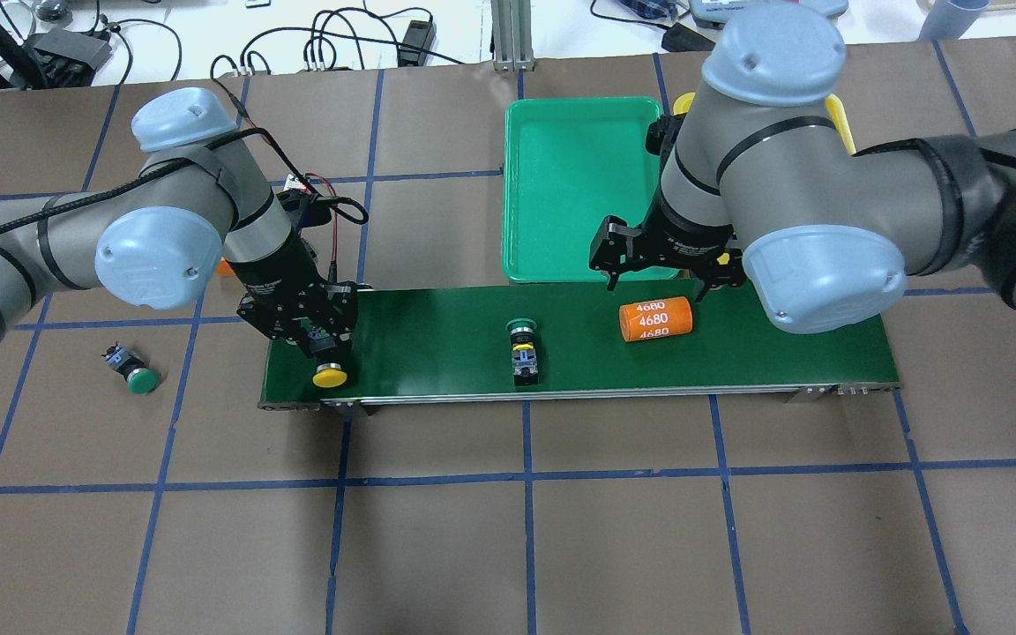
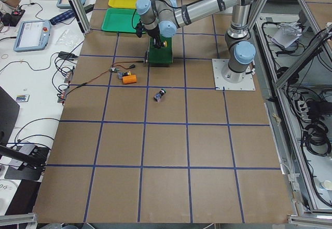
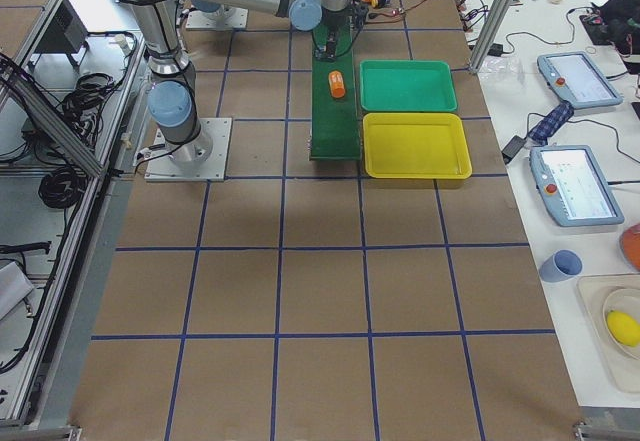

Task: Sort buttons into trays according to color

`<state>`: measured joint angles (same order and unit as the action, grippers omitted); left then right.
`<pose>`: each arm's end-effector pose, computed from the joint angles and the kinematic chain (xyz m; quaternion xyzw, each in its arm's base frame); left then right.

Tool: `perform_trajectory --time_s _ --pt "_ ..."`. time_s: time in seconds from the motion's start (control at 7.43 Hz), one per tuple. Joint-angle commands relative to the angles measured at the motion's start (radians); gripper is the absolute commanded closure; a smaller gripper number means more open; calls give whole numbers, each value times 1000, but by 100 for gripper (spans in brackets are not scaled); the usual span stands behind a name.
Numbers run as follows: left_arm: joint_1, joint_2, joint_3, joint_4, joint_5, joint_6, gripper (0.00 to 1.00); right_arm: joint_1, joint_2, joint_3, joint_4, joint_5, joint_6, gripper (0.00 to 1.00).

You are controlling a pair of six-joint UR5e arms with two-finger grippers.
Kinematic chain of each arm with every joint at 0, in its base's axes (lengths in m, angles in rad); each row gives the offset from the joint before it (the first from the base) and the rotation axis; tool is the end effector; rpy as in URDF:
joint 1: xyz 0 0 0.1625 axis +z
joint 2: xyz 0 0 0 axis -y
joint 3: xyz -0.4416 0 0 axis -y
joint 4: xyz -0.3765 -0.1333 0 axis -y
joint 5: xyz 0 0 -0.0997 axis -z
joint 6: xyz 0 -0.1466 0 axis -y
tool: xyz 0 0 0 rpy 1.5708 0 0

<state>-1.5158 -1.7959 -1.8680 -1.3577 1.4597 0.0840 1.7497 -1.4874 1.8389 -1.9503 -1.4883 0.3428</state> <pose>-0.1232 -0.4830 0.2360 -0.0058 -0.9866 -0.1496 0.0654 0.2310 -0.4603 0.3297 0.0812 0.9957 -0.0029 0.0434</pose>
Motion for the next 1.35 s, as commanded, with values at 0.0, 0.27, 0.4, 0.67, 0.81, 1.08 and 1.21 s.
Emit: perform_trajectory --time_s 0.0,0.27,0.4,0.67,0.81,1.08,1.21 --pt "-7 13 7 35 5 -36 0 97 90 -1 -138 -4 103 0" --pt "15 9 29 75 30 -3 0 149 118 -1 -153 -3 180 0" --pt "98 9 47 77 136 157 0 157 130 0 -153 -3 180 0" --pt "381 -44 53 218 140 264 0 180 180 0 -154 -33 194 0" --pt "450 -77 37 277 143 266 0 180 194 2 -153 -49 196 0" --pt "511 -112 4 276 148 244 0 172 210 8 -151 -49 196 25" --pt "532 -128 -47 288 140 211 0 171 217 8 -145 -49 200 56"
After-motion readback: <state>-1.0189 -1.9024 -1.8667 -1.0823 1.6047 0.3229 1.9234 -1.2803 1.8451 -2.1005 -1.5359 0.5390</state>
